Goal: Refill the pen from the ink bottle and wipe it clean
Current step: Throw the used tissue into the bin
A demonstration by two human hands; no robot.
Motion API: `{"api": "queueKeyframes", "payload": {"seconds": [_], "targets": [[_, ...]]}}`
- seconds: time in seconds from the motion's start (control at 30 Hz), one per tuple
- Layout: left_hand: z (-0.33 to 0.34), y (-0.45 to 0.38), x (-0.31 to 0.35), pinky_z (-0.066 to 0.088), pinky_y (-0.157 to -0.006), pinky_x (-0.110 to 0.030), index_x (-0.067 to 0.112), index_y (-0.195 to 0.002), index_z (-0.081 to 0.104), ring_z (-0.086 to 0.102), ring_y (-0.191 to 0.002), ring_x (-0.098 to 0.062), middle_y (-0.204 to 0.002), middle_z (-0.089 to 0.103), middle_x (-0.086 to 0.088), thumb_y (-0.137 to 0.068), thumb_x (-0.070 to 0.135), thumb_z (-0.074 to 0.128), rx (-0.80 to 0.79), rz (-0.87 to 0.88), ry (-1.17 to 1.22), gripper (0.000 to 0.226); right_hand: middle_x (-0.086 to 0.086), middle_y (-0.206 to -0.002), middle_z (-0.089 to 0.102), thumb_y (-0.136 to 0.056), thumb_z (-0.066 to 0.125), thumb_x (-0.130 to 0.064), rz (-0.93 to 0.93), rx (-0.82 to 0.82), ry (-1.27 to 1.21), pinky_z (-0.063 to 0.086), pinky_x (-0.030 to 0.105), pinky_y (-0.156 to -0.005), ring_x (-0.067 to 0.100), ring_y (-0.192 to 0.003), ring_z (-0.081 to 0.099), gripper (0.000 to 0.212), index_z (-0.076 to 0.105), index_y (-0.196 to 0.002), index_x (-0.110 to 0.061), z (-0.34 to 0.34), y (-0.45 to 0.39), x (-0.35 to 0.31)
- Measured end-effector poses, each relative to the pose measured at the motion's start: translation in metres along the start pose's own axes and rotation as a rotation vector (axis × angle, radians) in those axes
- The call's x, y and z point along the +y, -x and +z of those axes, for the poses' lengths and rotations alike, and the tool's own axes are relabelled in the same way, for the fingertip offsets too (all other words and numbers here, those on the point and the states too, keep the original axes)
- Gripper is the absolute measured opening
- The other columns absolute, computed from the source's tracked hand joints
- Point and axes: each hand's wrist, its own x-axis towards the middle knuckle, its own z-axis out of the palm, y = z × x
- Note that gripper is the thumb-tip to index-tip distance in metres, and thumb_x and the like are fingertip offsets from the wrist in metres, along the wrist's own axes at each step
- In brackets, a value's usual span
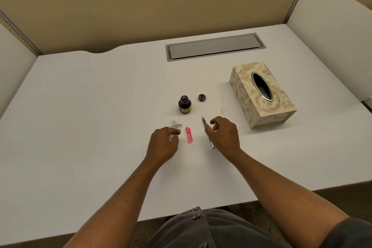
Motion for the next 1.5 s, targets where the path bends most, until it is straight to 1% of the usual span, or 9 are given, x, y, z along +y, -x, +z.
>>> {"api": "queueKeyframes", "payload": {"seconds": [0.17,0.23,0.33,0.63,0.87,1.1,1.2,1.37,1.5], "targets": [[0.002,0.006,0.020,0.055,-0.083,-0.041,0.029,-0.084,0.069,0.065,-0.092,-0.022,-0.097,0.071,0.000,-0.086,0.007,0.060,-0.175,-0.157,0.585,0.023,-0.008,-0.084,0.069,-0.087,0.066,-0.031,0.026,-0.070,-0.240,0.041,0.007,-0.065,0.001,-0.074,0.060,0.018,0.071,-0.096,-0.016,-0.007,0.019,-0.018],[0.005,0.008,0.025,0.053,-0.070,-0.036,0.034,-0.091,0.057,0.064,-0.085,-0.023,-0.098,0.071,-0.003,-0.087,0.011,0.062,-0.247,-0.100,0.593,0.024,-0.008,-0.090,0.071,-0.088,0.066,-0.032,0.042,-0.122,-0.323,0.048,0.012,-0.070,0.002,-0.078,0.064,0.019,0.070,-0.100,-0.018,-0.008,0.029,-0.020],[0.012,0.011,0.032,0.050,-0.077,-0.030,0.031,-0.109,0.041,0.067,-0.091,-0.017,-0.102,0.071,0.004,-0.090,0.016,0.063,-0.351,-0.019,0.554,0.032,-0.003,-0.097,0.072,-0.089,0.066,-0.029,0.105,-0.136,-0.458,0.060,0.031,-0.071,0.013,-0.081,0.070,0.024,0.068,-0.110,-0.017,-0.013,0.044,-0.014],[0.043,0.016,0.047,0.056,-0.085,-0.037,0.012,-0.094,0.064,0.071,-0.087,-0.019,-0.088,0.075,-0.003,-0.089,0.013,0.064,-0.563,0.119,0.532,0.005,-0.004,-0.096,0.075,-0.085,0.072,-0.013,0.289,0.071,-0.622,0.058,0.025,-0.077,0.014,-0.079,0.072,0.029,0.072,-0.112,-0.026,-0.029,0.094,0.016],[0.081,0.037,0.061,0.057,-0.086,-0.041,0.019,-0.096,0.061,0.069,-0.092,-0.020,-0.094,0.071,-0.005,-0.095,0.016,0.054,-0.797,0.252,0.380,0.008,0.002,-0.093,0.073,-0.086,0.071,-0.009,0.519,0.348,-0.574,0.058,0.021,-0.076,0.013,-0.076,0.071,0.020,0.074,-0.106,-0.011,-0.034,0.133,0.039],[0.119,0.064,0.100,0.050,-0.091,-0.024,0.017,-0.130,0.050,0.060,-0.112,-0.018,-0.128,0.060,0.000,-0.089,0.007,0.055,-0.988,0.625,0.074,0.043,0.002,-0.096,0.074,-0.087,0.071,-0.011,0.686,0.594,-0.380,0.058,0.025,-0.079,0.013,-0.078,0.068,0.020,0.075,-0.106,-0.011,-0.057,0.165,0.087],[0.142,0.071,0.125,0.045,-0.098,-0.031,0.017,-0.139,0.044,0.054,-0.123,-0.024,-0.141,0.052,-0.004,-0.087,0.006,0.054,-0.973,0.762,-0.095,0.054,-0.003,-0.095,0.074,-0.089,0.068,-0.012,0.739,0.703,-0.334,0.053,0.018,-0.075,0.011,-0.081,0.067,0.020,0.075,-0.107,-0.015,-0.083,0.181,0.117],[0.202,0.082,0.162,0.040,-0.104,-0.033,0.017,-0.138,0.048,0.049,-0.128,-0.023,-0.140,0.053,-0.004,-0.091,0.018,0.056,-0.836,1.020,-0.230,0.048,0.002,-0.092,0.076,-0.089,0.066,-0.012,0.854,0.833,-0.310,0.059,0.031,-0.078,0.016,-0.078,0.071,0.021,0.075,-0.108,-0.014,-0.112,0.208,0.190],[0.258,0.093,0.197,0.026,-0.115,-0.039,0.017,-0.147,0.033,0.025,-0.144,-0.024,-0.157,0.028,-0.005,-0.092,0.035,0.056,-0.747,1.182,-0.335,0.062,0.001,-0.087,0.074,-0.089,0.066,-0.009,0.913,0.896,-0.348,0.057,0.023,-0.070,0.012,-0.070,0.071,0.019,0.073,-0.107,-0.011,-0.129,0.228,0.249]]}}
